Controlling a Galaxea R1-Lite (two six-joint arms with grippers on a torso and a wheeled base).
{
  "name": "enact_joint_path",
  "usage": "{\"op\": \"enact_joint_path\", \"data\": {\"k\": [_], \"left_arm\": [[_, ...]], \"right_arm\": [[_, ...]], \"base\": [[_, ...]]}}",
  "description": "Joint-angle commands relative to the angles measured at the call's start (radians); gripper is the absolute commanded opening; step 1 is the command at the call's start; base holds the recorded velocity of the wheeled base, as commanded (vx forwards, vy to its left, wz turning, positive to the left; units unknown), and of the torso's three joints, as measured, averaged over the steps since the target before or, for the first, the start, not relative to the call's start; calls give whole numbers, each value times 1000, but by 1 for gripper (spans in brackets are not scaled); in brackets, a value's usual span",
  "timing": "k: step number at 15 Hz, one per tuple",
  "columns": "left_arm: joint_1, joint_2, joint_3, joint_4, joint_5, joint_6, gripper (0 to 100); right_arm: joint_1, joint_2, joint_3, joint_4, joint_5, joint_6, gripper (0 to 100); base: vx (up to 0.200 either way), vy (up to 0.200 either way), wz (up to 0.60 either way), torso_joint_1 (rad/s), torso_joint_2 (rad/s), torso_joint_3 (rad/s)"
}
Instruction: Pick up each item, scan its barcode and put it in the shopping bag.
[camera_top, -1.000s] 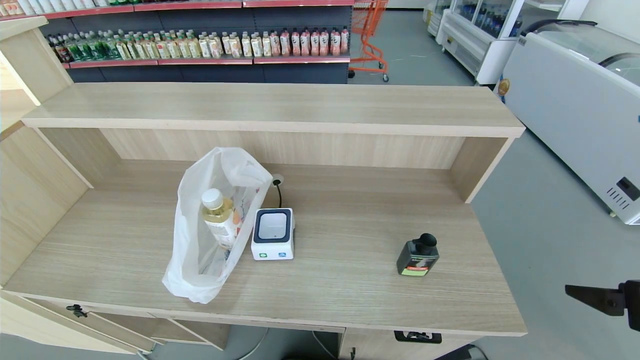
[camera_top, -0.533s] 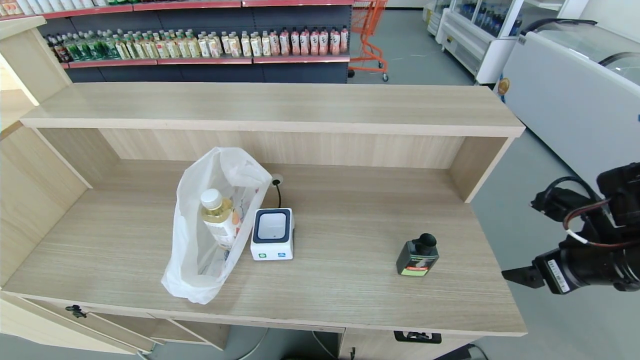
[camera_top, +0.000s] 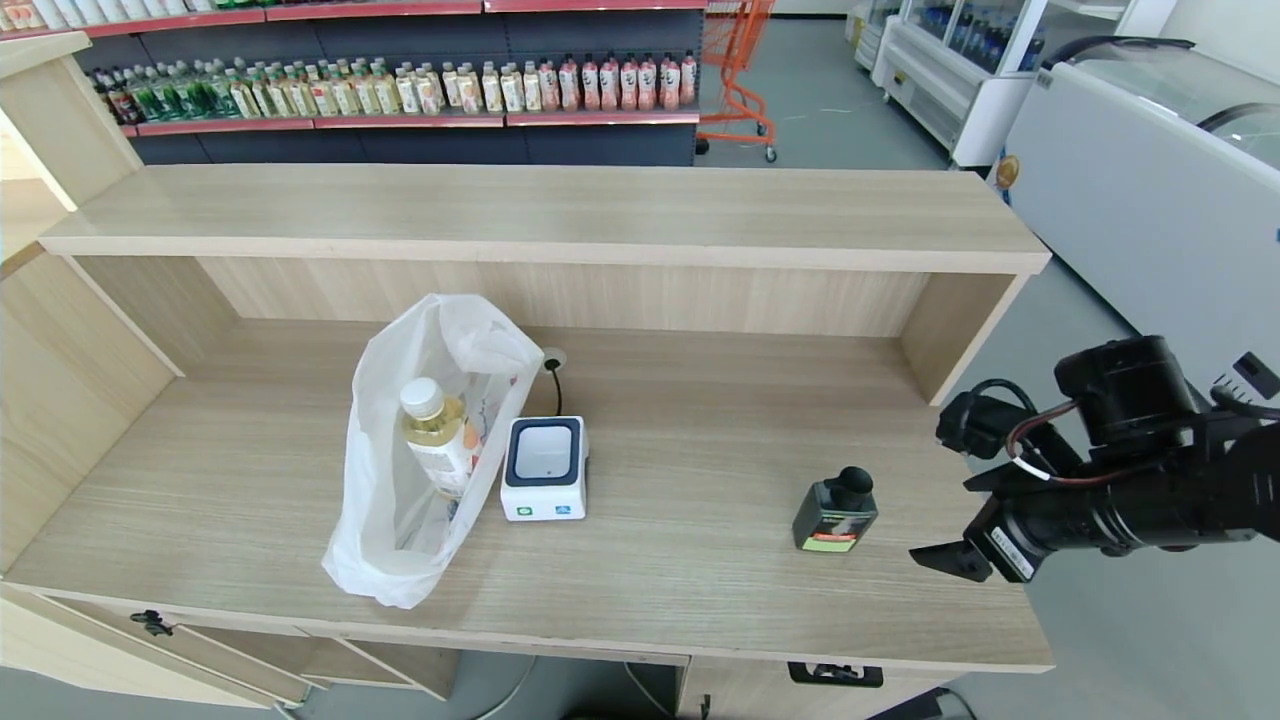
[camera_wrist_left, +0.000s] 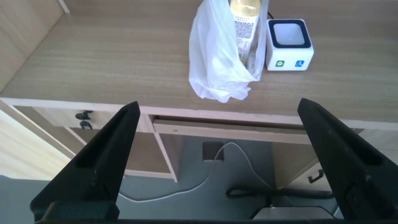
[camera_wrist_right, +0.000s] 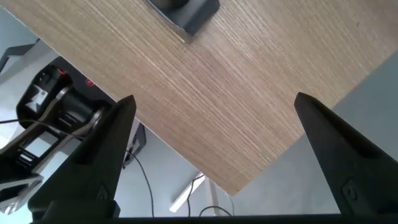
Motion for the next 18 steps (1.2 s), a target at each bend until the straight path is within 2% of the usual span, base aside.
{"op": "enact_joint_path", "data": {"k": [1,3,10,11,18], "left_arm": [[0,0,0,0,0,0,100],[-1,0,0,0,0,0,100],[-1,0,0,0,0,0,100],[0,0,0,0,0,0,100],[-1,0,0,0,0,0,100]], "right_arm": [[32,60,-10,-13,18,-2,100],[61,93,-35,-16,57,-4,100],[86,168,-59,-71,87,-10,100],[87,172,-59,-74,96,-10,0],[97,181,-58,-105,147,-8,0]], "base": [[0,0,0,0,0,0],[0,0,0,0,0,0],[0,0,0,0,0,0],[0,0,0,0,0,0],[0,0,0,0,0,0]]}}
